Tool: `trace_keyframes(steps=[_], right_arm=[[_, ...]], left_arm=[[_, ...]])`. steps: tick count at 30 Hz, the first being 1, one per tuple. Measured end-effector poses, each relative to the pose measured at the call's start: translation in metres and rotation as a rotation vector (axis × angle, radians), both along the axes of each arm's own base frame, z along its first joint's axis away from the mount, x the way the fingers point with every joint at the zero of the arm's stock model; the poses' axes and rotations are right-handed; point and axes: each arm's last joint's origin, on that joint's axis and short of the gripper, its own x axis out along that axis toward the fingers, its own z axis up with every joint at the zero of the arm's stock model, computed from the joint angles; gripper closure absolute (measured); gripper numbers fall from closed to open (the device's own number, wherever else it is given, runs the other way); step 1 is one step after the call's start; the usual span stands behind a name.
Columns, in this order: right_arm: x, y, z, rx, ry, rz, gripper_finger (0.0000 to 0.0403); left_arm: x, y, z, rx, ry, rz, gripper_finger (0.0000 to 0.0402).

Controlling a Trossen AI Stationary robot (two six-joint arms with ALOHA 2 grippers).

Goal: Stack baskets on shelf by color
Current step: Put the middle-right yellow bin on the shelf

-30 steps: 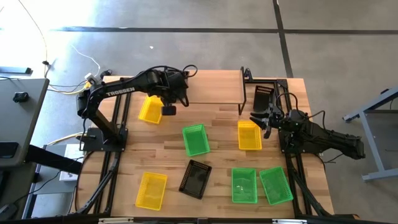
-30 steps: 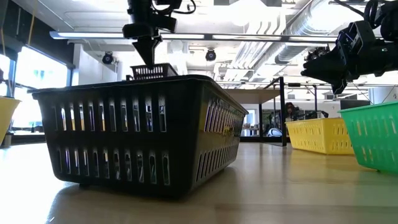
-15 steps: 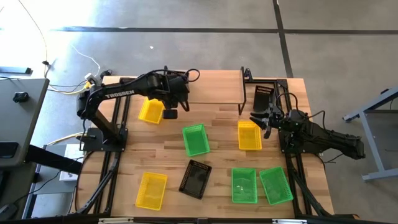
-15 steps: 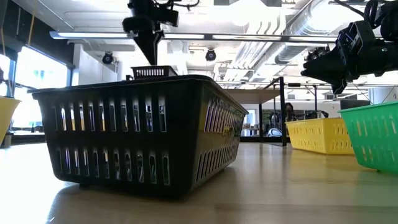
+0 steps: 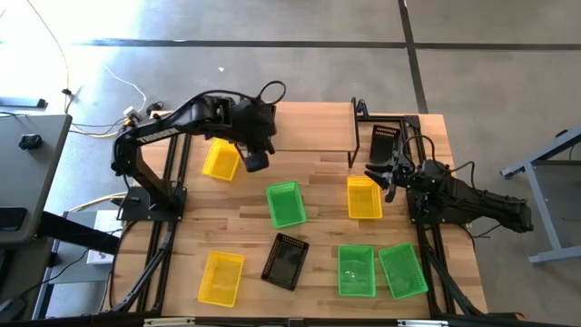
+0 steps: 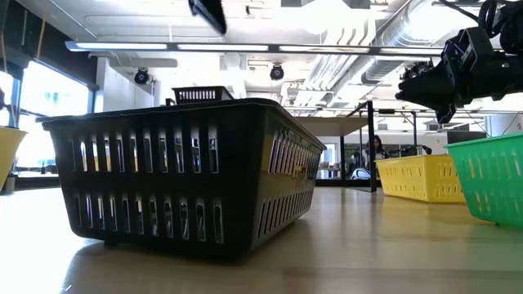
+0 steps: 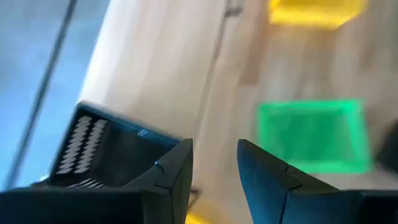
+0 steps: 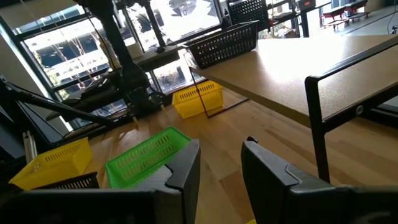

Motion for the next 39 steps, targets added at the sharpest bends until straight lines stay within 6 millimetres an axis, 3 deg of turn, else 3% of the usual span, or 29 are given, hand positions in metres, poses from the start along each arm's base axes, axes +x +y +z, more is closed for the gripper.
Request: trace_keyframes(steps=[5, 12, 18, 24, 33, 39], right_arm=[[0.000, 0.000, 0.000, -0.039, 0.011, 0.002, 0.0300], [0.000, 0.000, 0.000, 0.053, -0.017, -0.002, 0.0300], [0.000, -0.001, 0.000, 0.294, -0.089, -0.038, 0.0300], [0.000, -0.001, 0.002, 0.380, -0.134, -0.040, 0.0300], [-0.002, 0.001, 0.024, 0.347, -0.319, 0.038, 0.0300], [-0.010, 0.004, 0.056, 0.258, -0.327, 0.048, 0.0300]], left_arm=[[0.001, -0.016, 0.019, -0.093, -0.120, 0.004, 0.0286], [0.004, -0.045, 0.024, -0.215, -0.175, -0.031, 0.0286], [0.010, -0.072, 0.019, -0.251, -0.174, -0.078, 0.0286], [0.014, -0.086, 0.009, -0.290, -0.147, -0.064, 0.0286], [0.022, -0.088, 0.000, -0.304, -0.176, -0.042, 0.0286], [0.022, -0.092, 0.000, -0.329, -0.175, -0.038, 0.0286]])
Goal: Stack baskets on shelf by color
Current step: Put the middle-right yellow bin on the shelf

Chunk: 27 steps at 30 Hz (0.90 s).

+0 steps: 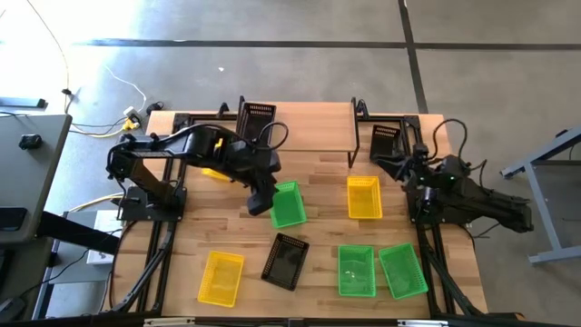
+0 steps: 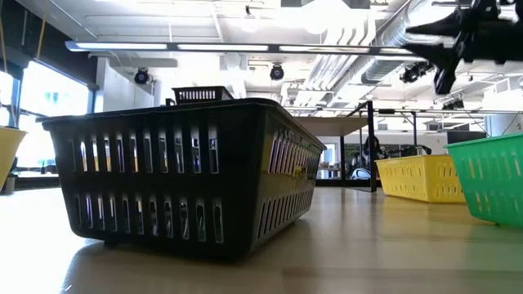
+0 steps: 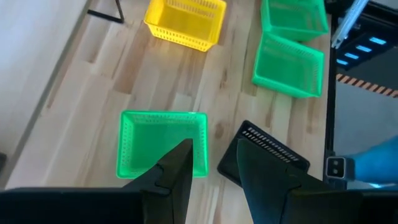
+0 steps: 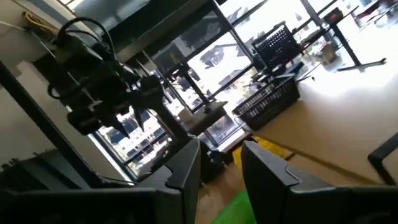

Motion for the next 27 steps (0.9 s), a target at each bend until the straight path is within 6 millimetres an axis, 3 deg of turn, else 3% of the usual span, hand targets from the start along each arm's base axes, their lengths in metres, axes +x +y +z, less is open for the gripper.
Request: trace_keyframes(steps=[6, 13, 21, 27], right_arm=[[-0.008, 0.002, 0.029, -0.049, 0.137, -0.018, 0.0300], [-0.009, 0.005, 0.056, -0.042, 0.330, 0.080, 0.0300], [-0.002, 0.006, 0.059, 0.074, 0.667, 0.193, 0.0300], [0.005, 0.007, 0.059, 0.109, 0.805, 0.262, 0.0300]], left_arm=[[0.000, -0.008, 0.000, 0.001, 0.006, -0.031, 0.0286], [-0.001, -0.018, 0.000, 0.012, 0.009, -0.080, 0.0286], [-0.001, -0.019, 0.000, 0.013, 0.009, -0.082, 0.0286], [-0.001, -0.019, 0.000, -0.002, 0.008, -0.062, 0.0286]])
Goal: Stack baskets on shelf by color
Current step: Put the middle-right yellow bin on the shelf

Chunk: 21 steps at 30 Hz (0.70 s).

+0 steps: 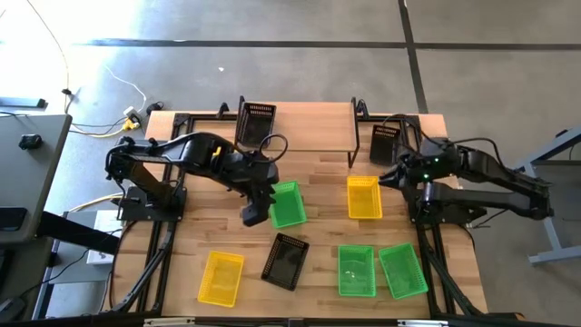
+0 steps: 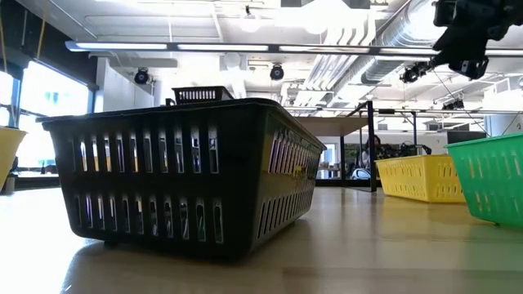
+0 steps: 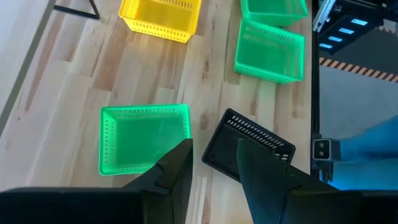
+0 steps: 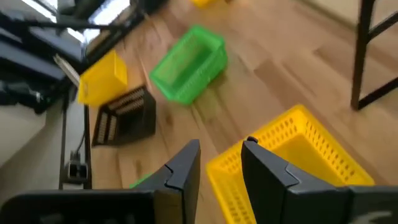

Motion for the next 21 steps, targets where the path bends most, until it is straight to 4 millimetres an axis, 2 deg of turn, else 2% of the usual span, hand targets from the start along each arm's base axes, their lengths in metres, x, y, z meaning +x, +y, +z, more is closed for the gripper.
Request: trace_keyframes(steps=[10, 21], right_arm=[[0.024, 0.014, 0.010, 0.089, 0.092, 0.080, 0.0300], [0.055, 0.038, -0.008, 0.030, 0.276, 0.172, 0.0300]], left_arm=[[0.000, 0.002, 0.000, 0.003, 0.001, -0.020, 0.0286], [0.000, 0.001, 0.000, -0.041, 0.002, -0.052, 0.0286]])
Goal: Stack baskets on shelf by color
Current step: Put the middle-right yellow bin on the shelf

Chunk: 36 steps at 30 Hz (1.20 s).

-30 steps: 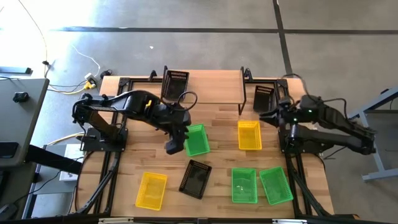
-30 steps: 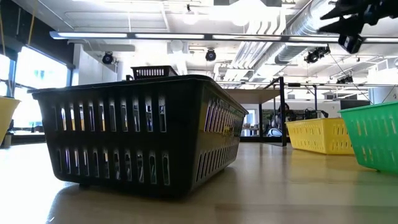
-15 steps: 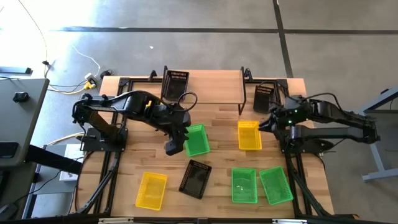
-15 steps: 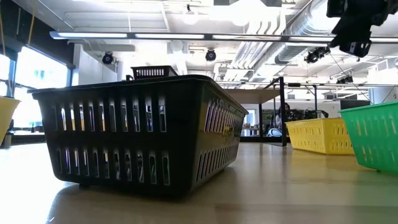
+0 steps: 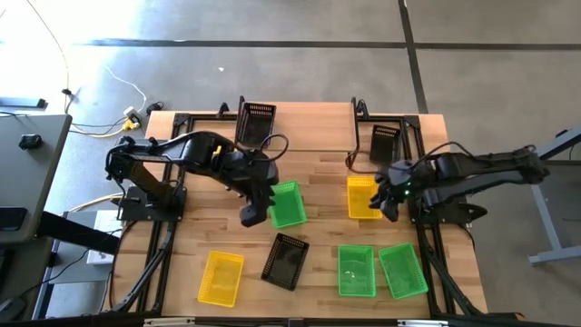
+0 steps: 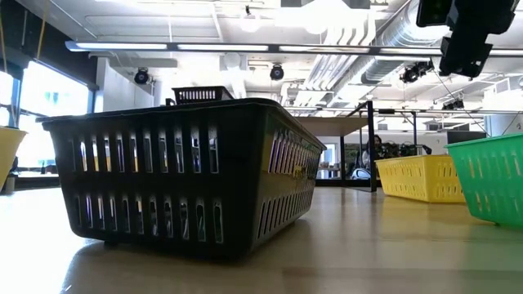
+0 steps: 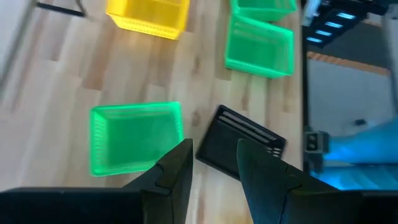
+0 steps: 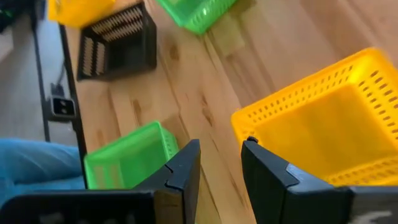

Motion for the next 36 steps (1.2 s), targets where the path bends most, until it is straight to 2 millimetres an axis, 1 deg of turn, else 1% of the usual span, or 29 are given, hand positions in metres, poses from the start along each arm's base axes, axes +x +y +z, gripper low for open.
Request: trace_keyframes(steps=[6, 9, 14, 21, 28, 36], right_arm=[[0.013, 0.009, -0.011, -0.027, 0.079, 0.057, 0.0300], [0.018, 0.012, -0.017, -0.041, 0.118, 0.082, 0.0300], [0.028, 0.019, -0.028, -0.087, 0.177, 0.179, 0.0300], [0.044, 0.029, -0.051, -0.201, 0.285, 0.297, 0.0300], [0.057, 0.037, -0.076, -0.275, 0.413, 0.311, 0.0300], [0.067, 0.040, -0.100, -0.287, 0.545, 0.291, 0.0300]], left_arm=[[-0.007, -0.002, 0.007, -0.075, -0.020, -0.056, 0.0286], [-0.011, -0.002, 0.010, -0.071, -0.032, -0.061, 0.0286], [-0.018, -0.002, 0.016, -0.055, -0.057, -0.083, 0.0286], [-0.024, -0.002, 0.021, -0.044, -0.074, -0.098, 0.0286], [-0.029, -0.001, 0.024, -0.028, -0.086, -0.111, 0.0286], [-0.033, 0.000, 0.026, -0.009, -0.080, -0.105, 0.0286]])
